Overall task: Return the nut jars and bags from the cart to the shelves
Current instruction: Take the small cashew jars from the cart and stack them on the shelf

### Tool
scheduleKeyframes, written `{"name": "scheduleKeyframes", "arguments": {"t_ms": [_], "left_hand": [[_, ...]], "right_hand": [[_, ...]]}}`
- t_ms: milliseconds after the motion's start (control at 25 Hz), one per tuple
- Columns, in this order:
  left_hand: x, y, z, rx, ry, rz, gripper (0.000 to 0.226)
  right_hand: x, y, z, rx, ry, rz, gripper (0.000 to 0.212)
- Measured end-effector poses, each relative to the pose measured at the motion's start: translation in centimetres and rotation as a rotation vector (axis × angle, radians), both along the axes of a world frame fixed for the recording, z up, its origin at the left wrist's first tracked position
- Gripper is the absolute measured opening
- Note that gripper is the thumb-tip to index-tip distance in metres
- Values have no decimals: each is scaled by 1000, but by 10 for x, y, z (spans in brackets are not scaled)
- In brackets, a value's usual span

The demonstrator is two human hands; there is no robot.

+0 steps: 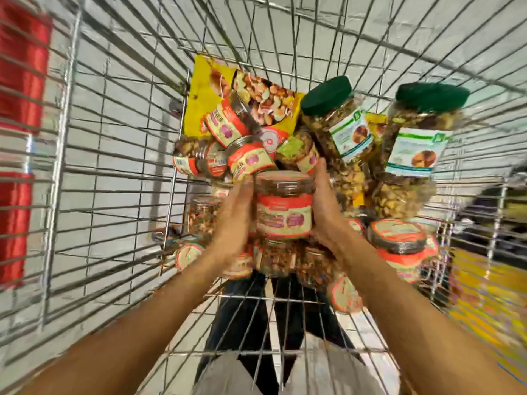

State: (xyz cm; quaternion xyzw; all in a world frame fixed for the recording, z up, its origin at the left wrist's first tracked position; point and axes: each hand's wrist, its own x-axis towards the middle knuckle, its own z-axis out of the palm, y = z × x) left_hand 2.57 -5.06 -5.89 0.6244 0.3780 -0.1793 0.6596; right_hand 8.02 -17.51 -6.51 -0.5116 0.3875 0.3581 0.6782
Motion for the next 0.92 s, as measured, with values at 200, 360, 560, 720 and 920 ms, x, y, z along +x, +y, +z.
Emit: {"name": "scheduleKeyframes", "arguments": {"t_ms": [200,360,560,720,920], "left_hand": [[67,13,-59,8,220,102,53],[83,1,-86,-76,236,164,81],[66,16,-46,-271,243,-14,74],[73,18,39,-515,63,-98,51],[83,-48,144,-633,-124,-311,63]], "right_hand": [[21,-52,1,52,9,-235,78],[21,-59,-5,113,84,-244,81],[20,-64,25,80,48,-171,74],[12,-84,98,76,-165,-301,60],[-54,-119,185,136,-371,-647,68]]}}
